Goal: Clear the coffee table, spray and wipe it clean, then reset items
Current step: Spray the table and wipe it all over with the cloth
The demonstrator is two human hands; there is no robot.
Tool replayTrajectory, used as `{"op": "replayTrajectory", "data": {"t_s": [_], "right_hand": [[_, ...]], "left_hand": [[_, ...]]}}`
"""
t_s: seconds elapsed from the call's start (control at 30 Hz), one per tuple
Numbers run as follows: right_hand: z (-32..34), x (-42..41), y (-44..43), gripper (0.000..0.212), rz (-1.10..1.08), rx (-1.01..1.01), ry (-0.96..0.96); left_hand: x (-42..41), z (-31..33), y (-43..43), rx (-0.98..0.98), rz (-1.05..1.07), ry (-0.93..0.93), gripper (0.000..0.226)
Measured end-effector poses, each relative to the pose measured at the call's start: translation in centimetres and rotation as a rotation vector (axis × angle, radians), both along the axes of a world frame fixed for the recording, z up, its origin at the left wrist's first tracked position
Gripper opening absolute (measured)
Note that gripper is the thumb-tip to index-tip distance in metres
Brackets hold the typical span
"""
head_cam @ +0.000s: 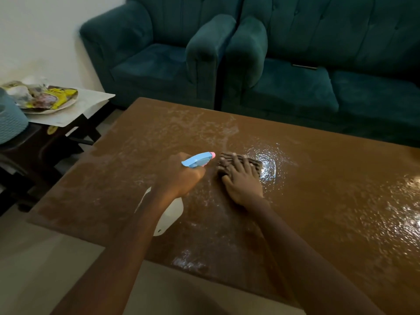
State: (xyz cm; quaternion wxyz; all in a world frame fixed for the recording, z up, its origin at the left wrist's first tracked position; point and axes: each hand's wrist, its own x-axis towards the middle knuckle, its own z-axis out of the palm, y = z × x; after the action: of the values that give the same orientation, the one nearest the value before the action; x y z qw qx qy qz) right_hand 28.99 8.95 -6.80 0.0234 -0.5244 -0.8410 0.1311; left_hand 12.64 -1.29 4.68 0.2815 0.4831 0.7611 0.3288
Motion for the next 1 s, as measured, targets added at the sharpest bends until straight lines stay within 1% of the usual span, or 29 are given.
{"op": "replayTrajectory", "data": {"t_s": [0.1, 0.17, 0.2, 0.27, 0.33, 0.4, 0.47, 0.53, 0.63, 0.77, 0.87, 1.0], "right_hand": [[0.1, 1.2, -3.4, 0.069, 0.206, 0.011, 0.002], [0.0, 3.8, -5.1, 0.067, 0.255, 0.003, 0.025], [0.1, 5.3, -5.7, 0.066, 0.243, -0.001, 0.03], [0.1, 8.0, -6.3, 0.066, 0.149, -0.007, 0.029], [0.1, 9.9, -6.5, 0.066, 0.019, -0.011, 0.034], [0.1, 11.1, -6.8, 0.06, -0.075, -0.024, 0.037], [0.2, 11.5, -7.1, 0.055, -0.119, -0.041, 0.046], [0.3, 11.6, -7.4, 0.055, -0.133, -0.042, 0.051], [0.4, 11.5, -7.4, 0.055, -0.132, -0.048, 0.058], [0.3, 11.8, -7.5, 0.062, -0.122, -0.033, 0.058], [0.0, 12.1, -7.7, 0.063, -0.115, -0.026, 0.064], [-0.5, 12.5, -7.6, 0.053, -0.117, -0.008, 0.061]], "left_hand": [[-0.3, 0.0, 0.2, -0.02, 0.0, -0.04, 0.005], [-0.5, -0.1, 0.4, -0.048, 0.005, -0.084, 0.007], [-0.6, -0.2, 0.5, -0.06, -0.001, -0.089, 0.01], [-0.7, -0.4, 0.7, -0.094, -0.046, -0.075, 0.008], [-0.5, -0.5, 1.0, -0.117, -0.129, -0.039, 0.009], [-0.3, -0.5, 1.1, -0.139, -0.217, 0.017, 0.014], [-0.2, -0.6, 1.1, -0.158, -0.278, 0.061, 0.007], [-0.1, -0.7, 0.9, -0.166, -0.337, 0.118, 0.013], [0.3, -1.0, 0.3, -0.181, -0.439, 0.266, 0.021], [0.8, -1.4, -0.9, -0.205, -0.452, 0.401, 0.03], [1.4, -1.9, -2.3, -0.209, -0.432, 0.394, 0.035], [1.7, -2.4, -4.6, -0.185, -0.377, 0.328, 0.036]]}}
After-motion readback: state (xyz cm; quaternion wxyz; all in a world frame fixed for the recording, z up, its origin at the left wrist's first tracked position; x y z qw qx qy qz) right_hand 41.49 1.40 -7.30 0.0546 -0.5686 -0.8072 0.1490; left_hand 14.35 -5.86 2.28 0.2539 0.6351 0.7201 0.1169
